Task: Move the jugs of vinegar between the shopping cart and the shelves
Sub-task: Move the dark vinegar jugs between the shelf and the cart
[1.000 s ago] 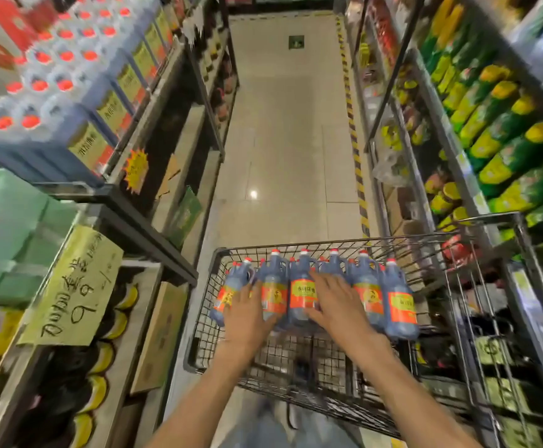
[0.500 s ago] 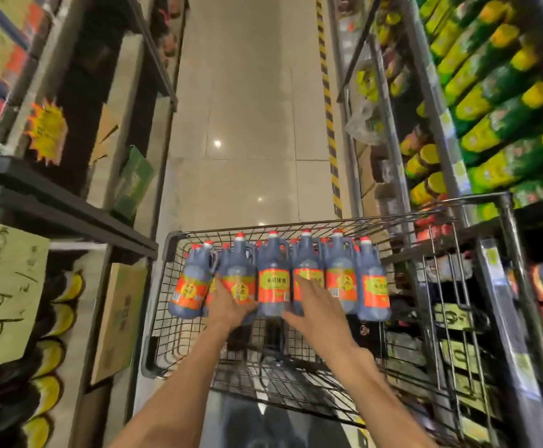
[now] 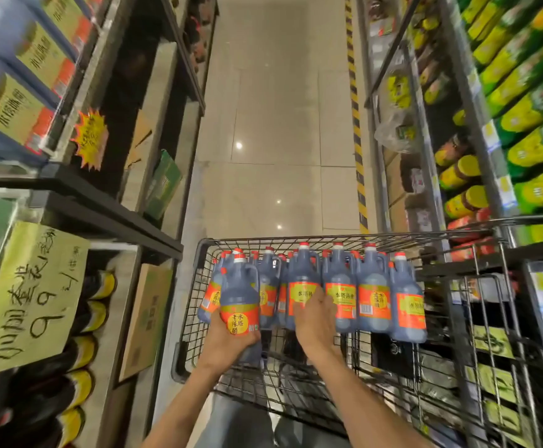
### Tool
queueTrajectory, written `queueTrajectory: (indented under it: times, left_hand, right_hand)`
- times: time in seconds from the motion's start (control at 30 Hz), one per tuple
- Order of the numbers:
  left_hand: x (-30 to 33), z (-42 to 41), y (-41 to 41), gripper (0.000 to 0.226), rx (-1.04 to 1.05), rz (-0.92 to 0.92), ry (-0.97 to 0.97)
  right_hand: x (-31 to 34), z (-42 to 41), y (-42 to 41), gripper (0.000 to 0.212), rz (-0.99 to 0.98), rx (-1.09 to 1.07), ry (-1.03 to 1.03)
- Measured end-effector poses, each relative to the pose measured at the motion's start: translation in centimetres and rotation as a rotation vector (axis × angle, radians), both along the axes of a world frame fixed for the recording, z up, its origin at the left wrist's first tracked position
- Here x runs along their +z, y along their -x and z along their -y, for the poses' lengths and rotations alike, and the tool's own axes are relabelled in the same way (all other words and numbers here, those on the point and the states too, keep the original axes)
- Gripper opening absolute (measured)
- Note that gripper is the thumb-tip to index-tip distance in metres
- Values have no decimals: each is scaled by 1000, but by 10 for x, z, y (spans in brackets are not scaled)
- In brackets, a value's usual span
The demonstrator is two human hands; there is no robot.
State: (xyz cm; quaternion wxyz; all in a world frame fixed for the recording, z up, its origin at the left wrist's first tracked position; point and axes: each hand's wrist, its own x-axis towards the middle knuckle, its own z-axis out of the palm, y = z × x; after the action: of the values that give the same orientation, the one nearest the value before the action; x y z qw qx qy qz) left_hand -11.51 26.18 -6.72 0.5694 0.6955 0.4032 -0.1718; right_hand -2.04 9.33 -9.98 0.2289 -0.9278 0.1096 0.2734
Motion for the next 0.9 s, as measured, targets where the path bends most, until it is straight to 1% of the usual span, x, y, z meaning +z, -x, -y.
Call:
queueTrajectory:
  times: [0.07,0.13,0.17,0.23,0.27,0.33,0.4,0.5,0.63,0.7,0.73,0.77,0.83,0.87,0.9]
  left_hand:
    - [2,-9,11,84,36,-14,-4]
    - [4,-14,17,82,64,-33,-13]
    - [6,-16,18,77,72,-42,-18]
    - [4,-19,21,70,69,-49,-31]
    - [3,-19,21,71,71,-51,-32]
    - [1,-21,20,76,71,-58,-18]
    - [3,-24,17,81,71,-62,4]
    - [5,-28,13,84,38,-62,12]
    - [9,-34,14,83,4,-29,26]
    - [15,-36,13,82,-9,4,38]
    - [18,-37,10,81,-19,20,41]
    - [21,-38,7,80,-31,30,39]
    - [30,-41,0,86,-70,66,59]
    - [33,-41,-4,92,-96,89,64]
    - [38,-39,-10,97,-133,106,68]
  right_hand:
    - [-9,-12,0,82,-4,-32,102]
    - [-15,-19,-3,97,-12,-54,146]
    - [-21,-20,-4,98,-20,-56,157]
    - [-27,-23,-8,94,-52,-95,149]
    - [-30,-25,-9,95,-80,-124,123]
    - [-34,-29,-10,105,-143,-206,13]
    - [-34,-33,-11,108,-172,-274,-76]
    - [-38,-32,-14,107,-233,-261,-77]
    - [-50,-22,-18,115,-262,-264,-201]
    - [-90,-4,-11,100,-237,-274,-244]
    - [-94,2,-7,90,-216,-268,-250]
    - [-80,2,-5,80,-187,-267,-269]
    - [-40,0,3,55,-117,-299,-374]
    - [-22,0,6,49,-85,-312,-412]
    - [-6,2,9,51,-50,-347,-441]
